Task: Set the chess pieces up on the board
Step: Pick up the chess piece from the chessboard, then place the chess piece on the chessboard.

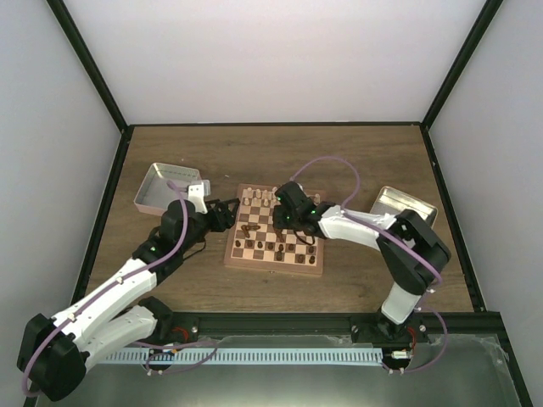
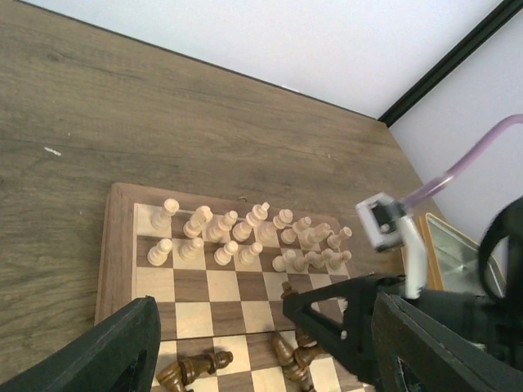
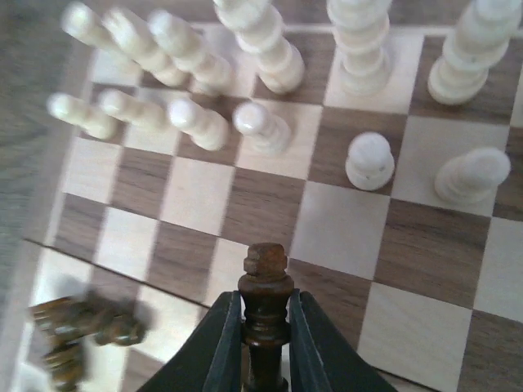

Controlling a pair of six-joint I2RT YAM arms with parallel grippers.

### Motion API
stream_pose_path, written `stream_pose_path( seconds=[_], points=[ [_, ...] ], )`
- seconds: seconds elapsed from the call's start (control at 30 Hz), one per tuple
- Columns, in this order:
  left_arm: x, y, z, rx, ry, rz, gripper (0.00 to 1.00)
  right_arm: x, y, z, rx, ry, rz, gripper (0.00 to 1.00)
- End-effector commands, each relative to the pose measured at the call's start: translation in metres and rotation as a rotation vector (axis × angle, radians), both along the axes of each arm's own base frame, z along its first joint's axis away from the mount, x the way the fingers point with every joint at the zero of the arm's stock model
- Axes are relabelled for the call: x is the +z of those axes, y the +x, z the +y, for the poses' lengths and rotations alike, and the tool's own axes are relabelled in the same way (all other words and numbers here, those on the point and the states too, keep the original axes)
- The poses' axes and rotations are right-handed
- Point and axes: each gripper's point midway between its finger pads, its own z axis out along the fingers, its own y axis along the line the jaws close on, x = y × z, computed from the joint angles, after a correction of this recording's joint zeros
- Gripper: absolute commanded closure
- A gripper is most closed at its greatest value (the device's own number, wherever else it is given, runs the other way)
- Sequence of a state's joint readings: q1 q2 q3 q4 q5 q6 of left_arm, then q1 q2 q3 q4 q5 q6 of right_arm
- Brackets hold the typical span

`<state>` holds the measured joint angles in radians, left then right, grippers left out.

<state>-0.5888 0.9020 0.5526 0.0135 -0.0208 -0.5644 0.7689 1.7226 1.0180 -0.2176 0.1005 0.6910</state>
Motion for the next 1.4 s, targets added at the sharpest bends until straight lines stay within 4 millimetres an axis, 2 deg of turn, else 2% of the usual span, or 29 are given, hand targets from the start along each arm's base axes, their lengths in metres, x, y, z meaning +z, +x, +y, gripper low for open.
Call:
stream_pose_path(
  seconds=[0.0,0.4,0.6,0.73,0.87,0.97,1.17,1.37],
  points=[
    [-0.007,-0.003,-0.006,-0.023,-0.042,0.02,0.27,0.05,0.011,0.016,0.012,0.167,-0.135,0.88],
    [-0.02,-0.009,-0.022,-0.098,-0.111,0.069,0.28,0.086,0.001,0.031,0.082,0.335,-0.195,0.88],
    [-0.014,-0.021,-0.039,-0.22,-0.171,0.044,0.31,0.125,-0.009,0.037,0.105,0.475,-0.22,0.88],
    [-0.005,-0.033,-0.057,-0.35,-0.235,0.023,0.33,0.156,-0.02,0.041,0.113,0.605,-0.207,0.87],
    [0.008,-0.043,-0.071,-0.457,-0.302,0.003,0.34,0.176,-0.029,0.045,0.129,0.695,-0.187,0.86],
    [0.016,-0.047,-0.076,-0.497,-0.343,-0.007,0.3,0.182,-0.035,0.049,0.159,0.726,-0.167,0.85],
    [0.021,-0.038,-0.078,-0.472,-0.357,-0.02,0.31,0.188,-0.048,0.056,0.225,0.767,-0.128,0.85],
    [0.021,-0.029,-0.079,-0.449,-0.348,-0.018,0.46,0.195,-0.056,0.058,0.268,0.791,-0.119,0.85]
  ],
)
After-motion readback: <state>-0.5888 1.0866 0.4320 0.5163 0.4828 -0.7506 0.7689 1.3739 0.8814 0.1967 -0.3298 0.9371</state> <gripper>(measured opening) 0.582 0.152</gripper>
